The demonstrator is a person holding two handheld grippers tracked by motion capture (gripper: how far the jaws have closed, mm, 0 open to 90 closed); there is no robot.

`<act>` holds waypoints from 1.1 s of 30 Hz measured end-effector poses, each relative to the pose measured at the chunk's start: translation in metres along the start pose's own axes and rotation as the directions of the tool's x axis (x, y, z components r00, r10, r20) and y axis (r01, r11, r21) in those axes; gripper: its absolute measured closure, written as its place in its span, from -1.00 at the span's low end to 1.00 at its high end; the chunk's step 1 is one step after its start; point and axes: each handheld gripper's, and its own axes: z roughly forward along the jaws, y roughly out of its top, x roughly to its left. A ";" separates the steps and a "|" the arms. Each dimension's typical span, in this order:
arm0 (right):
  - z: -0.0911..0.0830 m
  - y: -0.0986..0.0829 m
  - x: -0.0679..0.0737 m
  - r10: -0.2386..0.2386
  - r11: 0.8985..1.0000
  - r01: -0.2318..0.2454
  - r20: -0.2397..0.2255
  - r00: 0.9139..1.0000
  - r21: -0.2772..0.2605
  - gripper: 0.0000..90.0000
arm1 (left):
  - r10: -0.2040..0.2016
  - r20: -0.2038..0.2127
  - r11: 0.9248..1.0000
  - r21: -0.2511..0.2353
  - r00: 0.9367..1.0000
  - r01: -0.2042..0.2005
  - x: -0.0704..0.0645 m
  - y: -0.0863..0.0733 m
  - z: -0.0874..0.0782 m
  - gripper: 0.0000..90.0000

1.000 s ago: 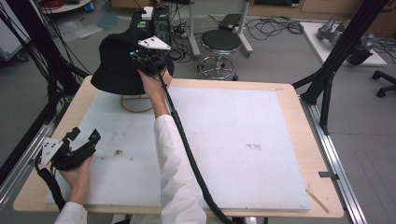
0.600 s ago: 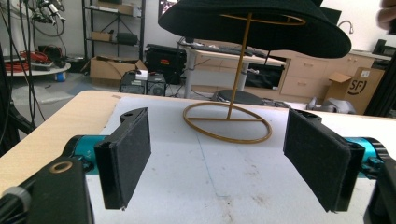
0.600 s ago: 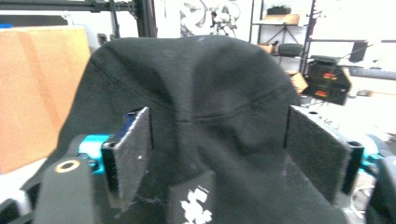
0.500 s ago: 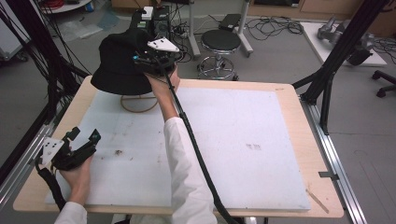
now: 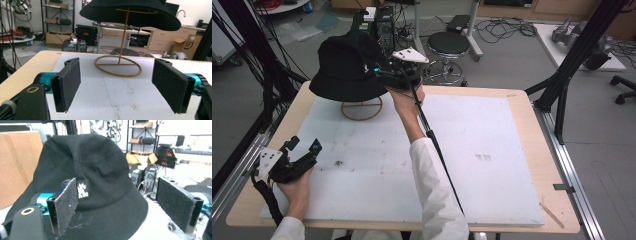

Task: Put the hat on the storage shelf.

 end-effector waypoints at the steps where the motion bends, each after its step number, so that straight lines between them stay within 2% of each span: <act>1: -0.004 -0.001 -0.002 0.000 1.000 0.000 0.007 1.000 -0.001 -0.62 | 0.006 0.004 1.000 0.002 1.000 -0.006 -0.001 0.000 0.000 -0.48; 5: -0.023 -0.008 -0.012 -0.009 1.000 0.009 0.037 0.999 0.003 -0.68 | 0.025 0.020 1.000 0.011 0.999 -0.025 -0.006 -0.001 0.002 -0.48; 7: -0.034 -0.014 -0.018 0.023 1.000 -0.023 0.035 0.999 -0.004 -0.69 | 0.028 0.026 1.000 0.009 0.999 -0.028 -0.008 -0.001 0.002 -0.48; 12: -0.059 -0.027 -0.032 0.042 0.999 -0.042 0.063 0.997 0.010 -0.69 | 0.043 0.031 0.999 0.018 0.999 -0.044 -0.012 -0.001 0.002 -0.48; 15: -0.077 -0.035 -0.042 0.094 0.996 -0.094 0.055 0.994 0.007 -0.68 | 0.038 0.035 0.999 0.022 0.999 -0.039 -0.015 -0.002 0.002 -0.48; 20: -0.106 -0.042 -0.048 0.059 0.998 -0.059 0.074 0.995 0.004 -0.68 | 0.061 0.053 0.998 0.028 0.997 -0.063 -0.022 -0.003 0.003 -0.48; 22: -0.118 -0.044 -0.050 0.062 0.998 -0.061 0.077 0.995 -0.010 -0.68 | 0.061 0.055 0.998 0.031 0.997 -0.062 -0.024 -0.003 0.003 -0.48; 25: -0.136 -0.048 -0.052 0.026 0.999 -0.023 0.120 0.992 -0.028 -0.68 | 0.058 0.058 0.998 0.028 0.997 -0.060 -0.027 -0.003 0.003 -0.48; 33: -0.175 -0.067 -0.064 0.017 0.999 -0.012 0.166 0.986 -0.033 -0.66 | 0.054 0.059 0.998 0.019 0.997 -0.055 -0.029 -0.002 0.002 -0.48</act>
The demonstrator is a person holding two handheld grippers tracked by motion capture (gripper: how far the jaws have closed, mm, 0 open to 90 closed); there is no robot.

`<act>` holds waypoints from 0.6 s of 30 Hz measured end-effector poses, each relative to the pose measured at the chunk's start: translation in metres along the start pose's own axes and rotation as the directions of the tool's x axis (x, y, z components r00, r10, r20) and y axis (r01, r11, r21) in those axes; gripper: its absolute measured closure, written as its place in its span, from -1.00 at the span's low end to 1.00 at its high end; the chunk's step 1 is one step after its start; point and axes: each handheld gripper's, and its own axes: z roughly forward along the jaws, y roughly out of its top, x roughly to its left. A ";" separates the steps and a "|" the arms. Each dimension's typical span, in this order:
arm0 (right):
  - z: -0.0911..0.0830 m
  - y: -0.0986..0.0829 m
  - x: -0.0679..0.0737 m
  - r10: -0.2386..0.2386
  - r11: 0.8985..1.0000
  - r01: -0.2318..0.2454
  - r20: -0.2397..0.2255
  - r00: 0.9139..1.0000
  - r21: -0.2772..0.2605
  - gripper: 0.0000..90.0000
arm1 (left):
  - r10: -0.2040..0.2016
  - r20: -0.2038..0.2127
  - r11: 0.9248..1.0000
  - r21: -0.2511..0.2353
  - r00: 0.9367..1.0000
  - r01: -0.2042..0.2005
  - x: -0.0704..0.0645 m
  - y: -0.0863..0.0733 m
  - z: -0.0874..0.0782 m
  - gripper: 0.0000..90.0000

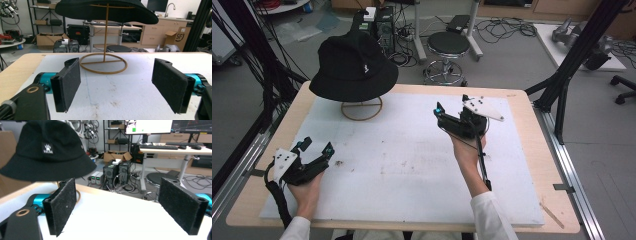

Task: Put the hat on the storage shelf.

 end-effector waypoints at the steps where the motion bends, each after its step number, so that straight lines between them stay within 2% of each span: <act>1: -0.004 -0.003 -0.001 -0.006 1.000 0.006 0.007 1.000 0.007 -0.66 | 0.000 0.001 1.000 -0.002 1.000 0.000 0.000 0.000 0.000 -0.48; 6: -0.023 -0.022 -0.009 -0.015 1.000 0.014 0.028 1.000 0.022 -0.66 | -0.003 0.003 1.000 0.001 1.000 0.003 0.000 0.000 0.001 -0.48; 10: -0.034 -0.037 -0.016 0.001 1.000 -0.002 0.050 0.999 0.031 -0.67 | -0.010 -0.002 1.000 0.000 1.000 0.010 0.001 0.000 0.001 -0.48; 12: -0.039 -0.046 -0.020 0.004 1.000 -0.005 0.073 0.997 0.022 -0.67 | -0.009 -0.005 1.000 0.000 1.000 0.009 0.001 0.000 -0.001 -0.48; 18: -0.055 -0.068 -0.031 0.029 0.999 -0.034 0.125 0.992 0.041 -0.67 | -0.018 -0.012 1.000 -0.004 1.000 0.018 0.004 0.000 -0.002 -0.48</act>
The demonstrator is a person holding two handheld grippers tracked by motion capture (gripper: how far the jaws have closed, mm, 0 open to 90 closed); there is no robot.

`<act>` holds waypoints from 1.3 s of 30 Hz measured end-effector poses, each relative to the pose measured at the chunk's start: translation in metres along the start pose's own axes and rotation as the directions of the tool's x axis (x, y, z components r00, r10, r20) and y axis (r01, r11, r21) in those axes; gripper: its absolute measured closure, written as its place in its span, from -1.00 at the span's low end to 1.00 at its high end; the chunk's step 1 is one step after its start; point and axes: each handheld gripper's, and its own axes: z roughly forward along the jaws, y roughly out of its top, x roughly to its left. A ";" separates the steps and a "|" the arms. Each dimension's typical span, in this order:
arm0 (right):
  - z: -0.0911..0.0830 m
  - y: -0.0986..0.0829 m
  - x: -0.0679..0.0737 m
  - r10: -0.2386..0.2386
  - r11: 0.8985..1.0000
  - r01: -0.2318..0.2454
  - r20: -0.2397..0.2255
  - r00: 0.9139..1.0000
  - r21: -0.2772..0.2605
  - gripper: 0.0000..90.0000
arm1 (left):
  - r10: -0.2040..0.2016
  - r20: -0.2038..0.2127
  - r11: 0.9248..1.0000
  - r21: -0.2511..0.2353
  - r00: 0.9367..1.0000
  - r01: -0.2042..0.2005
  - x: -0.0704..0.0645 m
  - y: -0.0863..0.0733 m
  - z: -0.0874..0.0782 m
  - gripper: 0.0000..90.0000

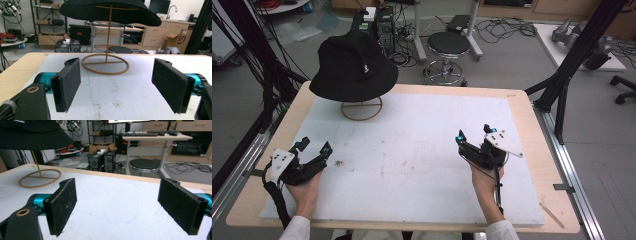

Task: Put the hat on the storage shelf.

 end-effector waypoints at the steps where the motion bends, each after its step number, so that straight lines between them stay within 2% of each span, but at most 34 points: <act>1: -0.002 -0.003 -0.002 0.003 1.000 -0.003 0.008 1.000 -0.004 -0.67 | -0.001 0.000 1.000 0.002 1.000 0.001 0.001 0.000 0.000 -0.48; 3: -0.006 -0.010 -0.008 0.020 1.000 -0.021 0.019 1.000 0.013 -0.67 | -0.002 -0.004 1.000 -0.001 1.000 0.002 0.001 0.000 -0.001 -0.48; 8: -0.018 -0.024 -0.020 0.048 0.999 -0.049 0.061 0.997 0.009 -0.67 | -0.004 -0.005 1.000 -0.002 1.000 0.004 0.002 0.000 -0.002 -0.48; 14: -0.029 -0.036 -0.028 0.074 0.997 -0.074 0.107 0.991 -0.005 -0.67 | 0.000 -0.005 1.000 0.001 1.000 0.000 0.002 0.000 -0.001 -0.47; 19: -0.032 -0.049 -0.025 0.046 0.999 -0.046 0.153 0.987 -0.007 -0.72 | -0.003 -0.006 1.000 0.000 1.000 0.003 0.002 0.000 0.000 -0.47; 23: -0.031 -0.052 -0.021 0.039 0.999 -0.041 0.146 0.988 0.011 -0.73 | -0.005 -0.006 1.000 0.000 1.000 0.005 0.003 0.000 0.000 -0.48; 29: -0.029 -0.052 -0.016 0.006 1.000 -0.006 0.137 0.990 -0.005 -0.73 | -0.001 -0.004 1.000 0.005 1.000 0.001 0.004 -0.001 -0.001 -0.48; 39: -0.023 -0.053 -0.018 0.021 1.000 -0.022 0.126 0.992 0.008 -0.74 | 0.007 0.016 1.000 0.015 1.000 -0.007 0.003 -0.002 0.002 -0.48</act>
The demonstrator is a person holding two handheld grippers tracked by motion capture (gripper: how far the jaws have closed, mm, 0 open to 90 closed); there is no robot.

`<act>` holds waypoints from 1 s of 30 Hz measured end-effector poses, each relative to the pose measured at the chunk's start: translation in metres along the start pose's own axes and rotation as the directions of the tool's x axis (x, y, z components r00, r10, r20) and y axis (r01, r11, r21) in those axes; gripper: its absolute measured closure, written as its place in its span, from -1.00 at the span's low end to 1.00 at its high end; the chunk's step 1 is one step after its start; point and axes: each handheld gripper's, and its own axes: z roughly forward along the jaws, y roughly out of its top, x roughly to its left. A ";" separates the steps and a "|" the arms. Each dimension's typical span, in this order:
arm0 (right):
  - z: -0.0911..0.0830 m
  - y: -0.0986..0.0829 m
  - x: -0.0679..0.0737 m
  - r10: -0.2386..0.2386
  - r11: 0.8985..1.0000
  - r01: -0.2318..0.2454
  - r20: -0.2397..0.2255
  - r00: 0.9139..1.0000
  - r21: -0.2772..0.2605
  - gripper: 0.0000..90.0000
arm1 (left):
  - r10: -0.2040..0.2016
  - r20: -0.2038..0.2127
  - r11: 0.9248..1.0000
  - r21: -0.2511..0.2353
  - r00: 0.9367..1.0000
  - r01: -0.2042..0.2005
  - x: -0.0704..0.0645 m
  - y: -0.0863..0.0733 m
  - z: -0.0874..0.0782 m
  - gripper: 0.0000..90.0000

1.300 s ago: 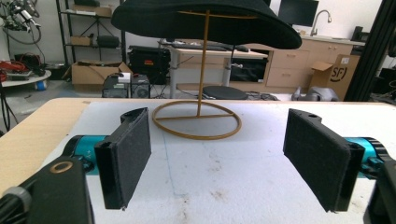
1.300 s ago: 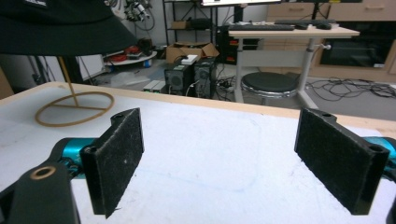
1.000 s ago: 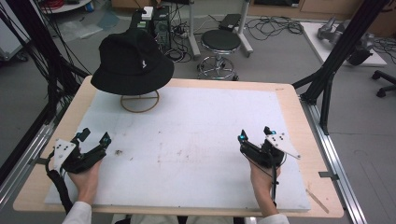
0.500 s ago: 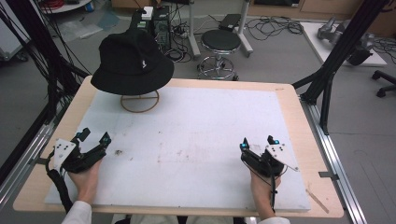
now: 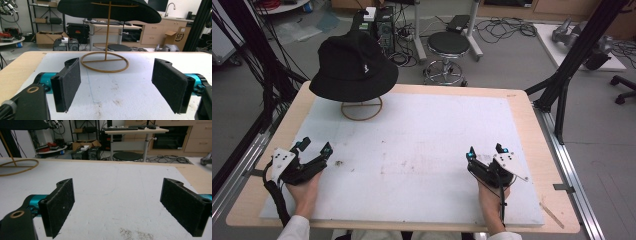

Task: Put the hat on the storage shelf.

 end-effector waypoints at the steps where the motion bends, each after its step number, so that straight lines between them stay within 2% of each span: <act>1: 0.001 0.000 0.000 0.001 1.000 -0.001 -0.002 1.000 0.007 -0.74 | 0.001 -0.002 1.000 0.002 1.000 -0.001 0.000 0.000 0.000 -0.48; 8: 0.000 0.000 0.002 -0.019 1.000 0.019 -0.013 1.000 0.002 -0.74 | -0.002 -0.010 1.000 0.000 1.000 0.002 0.002 0.000 -0.002 -0.48; 13: -0.001 0.000 0.003 -0.009 1.000 0.009 -0.020 1.000 0.012 -0.74 | -0.006 -0.017 1.000 -0.002 1.000 0.006 0.003 0.001 -0.004 -0.48; 21: -0.004 -0.001 0.005 -0.035 0.999 0.035 -0.018 0.999 0.015 -0.74 | -0.015 -0.023 1.000 -0.003 1.000 0.015 0.004 0.000 -0.009 -0.48; 30: -0.008 -0.003 0.002 0.003 1.000 -0.003 -0.017 1.000 0.013 -0.74 | -0.013 -0.026 1.000 -0.006 1.000 0.013 0.003 0.000 -0.014 -0.48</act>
